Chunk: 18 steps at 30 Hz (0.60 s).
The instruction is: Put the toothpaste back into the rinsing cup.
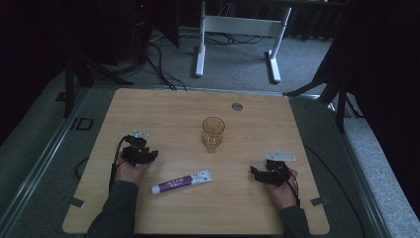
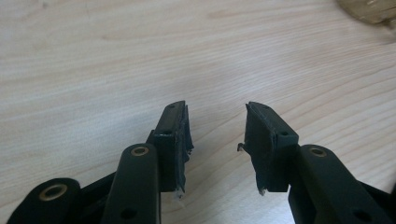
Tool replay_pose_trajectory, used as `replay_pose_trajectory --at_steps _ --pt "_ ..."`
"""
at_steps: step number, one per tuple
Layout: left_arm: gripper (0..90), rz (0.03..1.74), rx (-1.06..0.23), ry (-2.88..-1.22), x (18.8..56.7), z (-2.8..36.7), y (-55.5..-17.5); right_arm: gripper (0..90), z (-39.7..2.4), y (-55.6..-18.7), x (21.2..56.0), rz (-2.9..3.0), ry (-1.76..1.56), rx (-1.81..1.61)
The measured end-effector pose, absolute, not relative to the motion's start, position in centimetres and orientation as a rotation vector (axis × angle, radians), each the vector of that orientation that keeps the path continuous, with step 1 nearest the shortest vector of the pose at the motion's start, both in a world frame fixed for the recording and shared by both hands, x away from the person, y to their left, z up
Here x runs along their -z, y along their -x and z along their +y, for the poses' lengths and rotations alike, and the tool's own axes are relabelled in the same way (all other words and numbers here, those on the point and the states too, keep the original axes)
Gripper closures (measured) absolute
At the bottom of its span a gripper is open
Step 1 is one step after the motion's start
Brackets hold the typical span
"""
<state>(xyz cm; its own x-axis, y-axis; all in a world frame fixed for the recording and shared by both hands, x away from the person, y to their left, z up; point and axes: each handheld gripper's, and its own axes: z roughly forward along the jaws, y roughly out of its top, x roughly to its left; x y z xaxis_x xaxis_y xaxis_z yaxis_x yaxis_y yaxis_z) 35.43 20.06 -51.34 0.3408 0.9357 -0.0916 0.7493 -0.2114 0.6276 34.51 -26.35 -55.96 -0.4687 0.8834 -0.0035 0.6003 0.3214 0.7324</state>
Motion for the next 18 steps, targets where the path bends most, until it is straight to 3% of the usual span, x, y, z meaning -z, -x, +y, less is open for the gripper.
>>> replay_pose_trajectory --at_steps 18 --pt "59.7 1.371 -0.399 -2.028 49.1 19.9 -34.3 24.3 -26.3 -34.5 56.0 2.189 -1.315 -0.95"
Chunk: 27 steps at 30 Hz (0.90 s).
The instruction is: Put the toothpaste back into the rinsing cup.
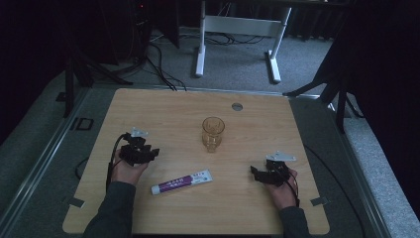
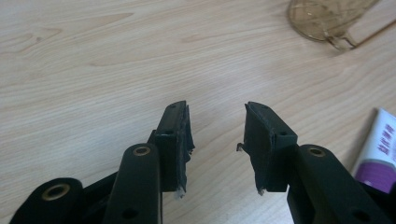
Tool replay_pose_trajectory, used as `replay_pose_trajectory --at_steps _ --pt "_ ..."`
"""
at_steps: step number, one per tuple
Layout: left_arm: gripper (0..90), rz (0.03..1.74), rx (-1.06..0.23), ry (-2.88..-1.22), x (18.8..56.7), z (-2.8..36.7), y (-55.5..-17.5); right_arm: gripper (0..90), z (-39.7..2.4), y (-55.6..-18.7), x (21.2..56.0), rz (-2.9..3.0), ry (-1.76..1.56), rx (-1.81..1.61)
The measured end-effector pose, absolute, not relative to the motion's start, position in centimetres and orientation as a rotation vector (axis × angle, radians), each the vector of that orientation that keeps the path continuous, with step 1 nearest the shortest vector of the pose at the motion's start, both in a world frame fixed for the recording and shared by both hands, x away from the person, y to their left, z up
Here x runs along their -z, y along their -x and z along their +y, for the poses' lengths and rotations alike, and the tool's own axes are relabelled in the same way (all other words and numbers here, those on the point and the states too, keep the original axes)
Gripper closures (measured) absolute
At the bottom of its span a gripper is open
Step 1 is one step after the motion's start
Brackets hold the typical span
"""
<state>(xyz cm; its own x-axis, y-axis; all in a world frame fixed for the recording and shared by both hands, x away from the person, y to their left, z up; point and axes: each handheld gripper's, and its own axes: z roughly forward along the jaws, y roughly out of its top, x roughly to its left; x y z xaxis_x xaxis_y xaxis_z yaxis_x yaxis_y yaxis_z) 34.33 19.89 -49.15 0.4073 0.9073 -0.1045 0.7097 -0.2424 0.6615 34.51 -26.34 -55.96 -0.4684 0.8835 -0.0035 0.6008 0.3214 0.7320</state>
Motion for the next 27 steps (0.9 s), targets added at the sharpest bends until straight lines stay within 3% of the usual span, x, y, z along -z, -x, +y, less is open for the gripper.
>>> replay_pose_trajectory --at_steps 7,27 --pt "56.3 1.326 -0.411 -2.081 48.4 19.7 -34.0 24.2 -26.3 -34.6 56.0 2.184 -1.316 -0.949" --pt "58.7 1.226 -0.395 -2.102 47.0 18.8 -33.3 24.2 -26.1 -34.7 56.0 2.183 -1.319 -0.948"
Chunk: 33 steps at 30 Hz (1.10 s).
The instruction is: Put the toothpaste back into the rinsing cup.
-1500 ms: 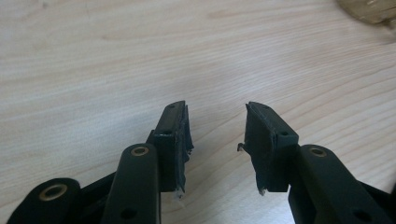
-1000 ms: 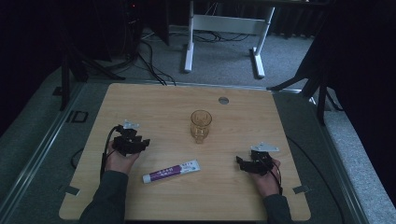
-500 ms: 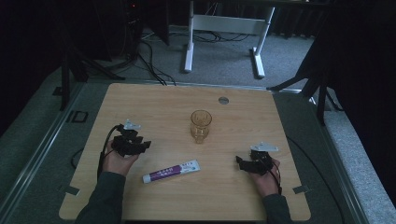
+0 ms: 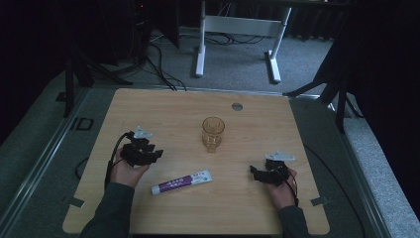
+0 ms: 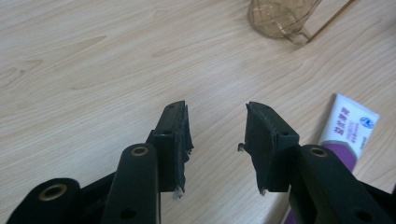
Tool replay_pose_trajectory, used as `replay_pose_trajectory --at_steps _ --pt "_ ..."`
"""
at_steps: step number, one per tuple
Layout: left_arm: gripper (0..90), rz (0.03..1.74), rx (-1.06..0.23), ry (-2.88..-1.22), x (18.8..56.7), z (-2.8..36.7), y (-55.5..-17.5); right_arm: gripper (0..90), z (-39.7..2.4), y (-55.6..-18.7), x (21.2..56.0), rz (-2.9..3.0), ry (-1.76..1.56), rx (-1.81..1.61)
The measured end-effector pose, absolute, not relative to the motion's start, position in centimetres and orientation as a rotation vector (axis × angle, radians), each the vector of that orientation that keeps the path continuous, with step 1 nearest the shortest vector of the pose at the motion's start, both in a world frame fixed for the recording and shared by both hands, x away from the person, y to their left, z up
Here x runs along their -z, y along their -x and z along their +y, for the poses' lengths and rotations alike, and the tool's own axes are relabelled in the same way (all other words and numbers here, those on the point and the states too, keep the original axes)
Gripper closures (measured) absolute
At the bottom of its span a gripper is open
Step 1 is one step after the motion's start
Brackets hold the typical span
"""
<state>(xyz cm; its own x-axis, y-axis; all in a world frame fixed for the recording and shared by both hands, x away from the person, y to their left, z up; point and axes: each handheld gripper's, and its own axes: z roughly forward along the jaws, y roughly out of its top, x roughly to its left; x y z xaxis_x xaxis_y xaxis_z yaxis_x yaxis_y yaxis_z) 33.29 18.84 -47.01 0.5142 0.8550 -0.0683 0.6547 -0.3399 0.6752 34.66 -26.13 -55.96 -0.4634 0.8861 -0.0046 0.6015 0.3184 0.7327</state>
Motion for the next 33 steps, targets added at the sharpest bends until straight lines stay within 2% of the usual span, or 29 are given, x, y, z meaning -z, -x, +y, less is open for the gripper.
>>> replay_pose_trajectory --at_steps 20,33 --pt "58.5 1.147 -0.341 -2.182 46.2 17.6 -33.0 24.2 -26.1 -34.7 56.0 2.183 -1.317 -0.949" --pt "59.5 1.075 -0.351 -2.236 45.5 17.0 -33.0 24.2 -26.1 -34.7 56.0 2.184 -1.318 -0.949"
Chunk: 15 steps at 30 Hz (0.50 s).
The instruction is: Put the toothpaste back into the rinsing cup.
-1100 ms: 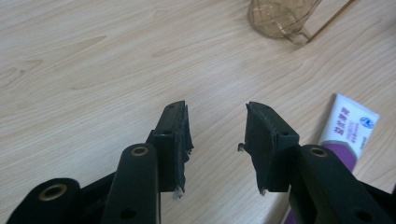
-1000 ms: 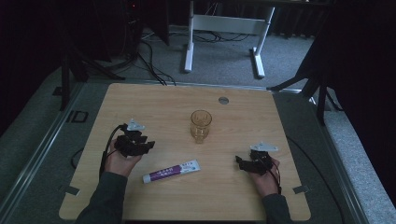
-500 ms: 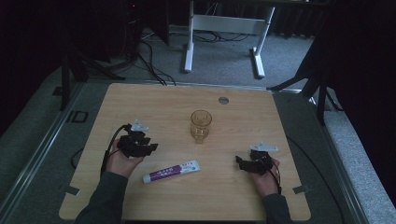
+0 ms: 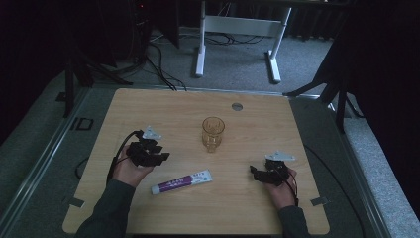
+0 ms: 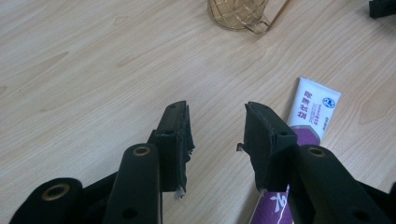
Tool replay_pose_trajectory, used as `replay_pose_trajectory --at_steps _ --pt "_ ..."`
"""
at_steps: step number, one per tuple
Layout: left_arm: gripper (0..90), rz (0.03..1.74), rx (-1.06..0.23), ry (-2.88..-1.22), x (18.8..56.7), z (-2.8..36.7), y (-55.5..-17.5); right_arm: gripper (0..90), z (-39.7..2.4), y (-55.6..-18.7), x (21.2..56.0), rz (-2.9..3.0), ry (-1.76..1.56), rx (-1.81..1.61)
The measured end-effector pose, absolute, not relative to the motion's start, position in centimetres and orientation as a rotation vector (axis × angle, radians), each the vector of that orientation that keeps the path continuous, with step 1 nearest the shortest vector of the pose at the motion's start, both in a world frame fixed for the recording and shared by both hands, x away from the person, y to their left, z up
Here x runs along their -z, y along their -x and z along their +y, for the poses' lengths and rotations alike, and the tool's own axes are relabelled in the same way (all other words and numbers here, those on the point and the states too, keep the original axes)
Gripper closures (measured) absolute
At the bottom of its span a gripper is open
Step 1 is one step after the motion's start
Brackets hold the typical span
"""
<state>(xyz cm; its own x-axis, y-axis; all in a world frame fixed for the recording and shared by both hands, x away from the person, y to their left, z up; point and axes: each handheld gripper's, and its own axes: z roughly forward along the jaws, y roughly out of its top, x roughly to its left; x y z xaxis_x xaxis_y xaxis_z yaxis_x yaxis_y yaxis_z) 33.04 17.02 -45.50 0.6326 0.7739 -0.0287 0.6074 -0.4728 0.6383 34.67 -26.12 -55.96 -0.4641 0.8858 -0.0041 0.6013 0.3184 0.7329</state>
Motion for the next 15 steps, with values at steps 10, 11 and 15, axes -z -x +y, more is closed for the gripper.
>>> replay_pose_trajectory --at_steps 10,11,15 --pt "59.5 1.058 -0.352 -2.262 45.19 16.74 -33.25 24.2 -26.1 -34.69 55.96 2.184 -1.318 -0.95" --pt "59.3 1.053 -0.35 -2.269 45.14 16.64 -33.26 24.2 -26.1 -34.69 55.96 2.184 -1.318 -0.95" --pt "58.7 1.045 -0.351 -2.273 45.08 16.57 -33.27 24.2 -26.1 -34.69 55.96 2.184 -1.318 -0.95"
